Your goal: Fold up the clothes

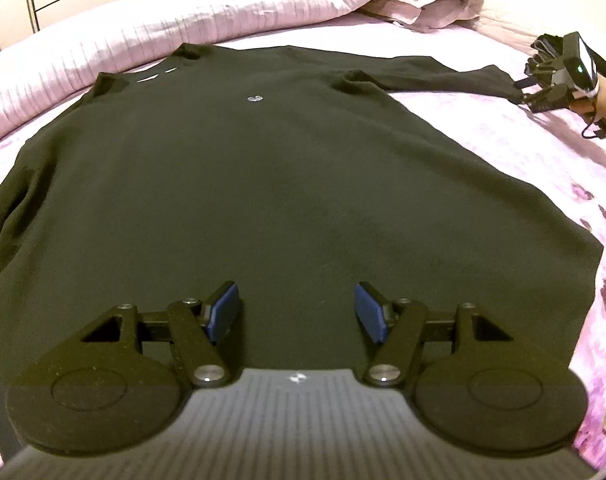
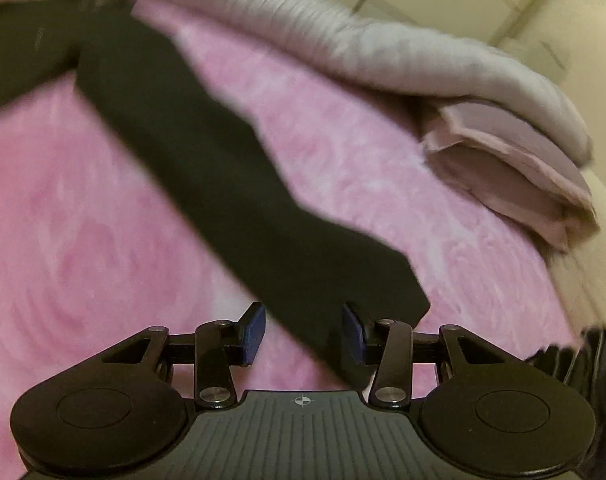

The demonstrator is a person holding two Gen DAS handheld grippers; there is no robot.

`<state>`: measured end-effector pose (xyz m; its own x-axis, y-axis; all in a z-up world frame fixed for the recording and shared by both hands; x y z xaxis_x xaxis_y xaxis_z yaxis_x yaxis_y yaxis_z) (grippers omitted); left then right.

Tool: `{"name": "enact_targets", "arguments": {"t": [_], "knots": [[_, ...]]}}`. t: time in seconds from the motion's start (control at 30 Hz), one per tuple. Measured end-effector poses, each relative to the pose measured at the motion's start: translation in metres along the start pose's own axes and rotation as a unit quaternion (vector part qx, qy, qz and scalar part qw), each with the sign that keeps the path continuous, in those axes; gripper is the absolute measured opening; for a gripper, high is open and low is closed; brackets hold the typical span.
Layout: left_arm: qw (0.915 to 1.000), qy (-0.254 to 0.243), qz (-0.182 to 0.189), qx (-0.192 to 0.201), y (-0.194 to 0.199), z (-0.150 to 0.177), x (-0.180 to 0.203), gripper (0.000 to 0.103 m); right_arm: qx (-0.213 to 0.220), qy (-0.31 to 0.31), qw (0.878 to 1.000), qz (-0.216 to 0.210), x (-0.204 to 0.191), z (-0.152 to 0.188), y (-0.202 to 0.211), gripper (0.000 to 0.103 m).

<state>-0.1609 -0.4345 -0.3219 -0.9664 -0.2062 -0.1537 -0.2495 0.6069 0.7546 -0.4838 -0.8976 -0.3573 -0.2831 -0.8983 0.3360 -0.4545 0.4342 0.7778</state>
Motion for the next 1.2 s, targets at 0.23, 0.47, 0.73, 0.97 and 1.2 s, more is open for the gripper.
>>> {"name": "enact_targets", "arguments": {"t": [0.23, 0.47, 0.73, 0.97, 1.2], "knots": [[0.9999, 0.012, 0.0, 0.006, -0.002, -0.003, -0.001, 0.06, -0.02, -0.011, 1.0, -0.014, 0.007, 0.002, 0.017, 0.0], [0.9998, 0.007, 0.008, 0.017, 0.007, -0.003, 0.001, 0.06, -0.078, -0.024, 0.997, 0.009, 0.004, 0.027, 0.03, 0.0], [0.9989, 0.026, -0.021, 0.032, 0.045, 0.006, -0.032, 0.06, -0.068, -0.111, 0.991, 0.011, -0.018, 0.033, 0.059, 0.022], [0.9932, 0.045, -0.105, 0.023, 0.078, 0.038, -0.095, 0.061, 0.018, -0.139, 0.989, -0.051, -0.083, -0.024, 0.098, 0.049], [0.9768, 0.037, -0.211, -0.005, 0.097, 0.086, -0.196, 0.061, 0.09, -0.111, 0.979, -0.144, -0.194, -0.115, 0.11, 0.055]]}}
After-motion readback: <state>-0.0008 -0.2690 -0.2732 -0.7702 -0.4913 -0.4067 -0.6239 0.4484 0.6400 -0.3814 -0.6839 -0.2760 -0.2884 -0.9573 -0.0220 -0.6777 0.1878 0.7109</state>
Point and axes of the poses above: each gripper's, at about its wrist camera, not at the fingertips, and y roughly against the way its jaws point, x to its right, z to its underside, the point moved 5 cm from there along -y, roughly the way its jaws point, and after that the axes turned 12 degrees about -z, right-handed, at the moved point
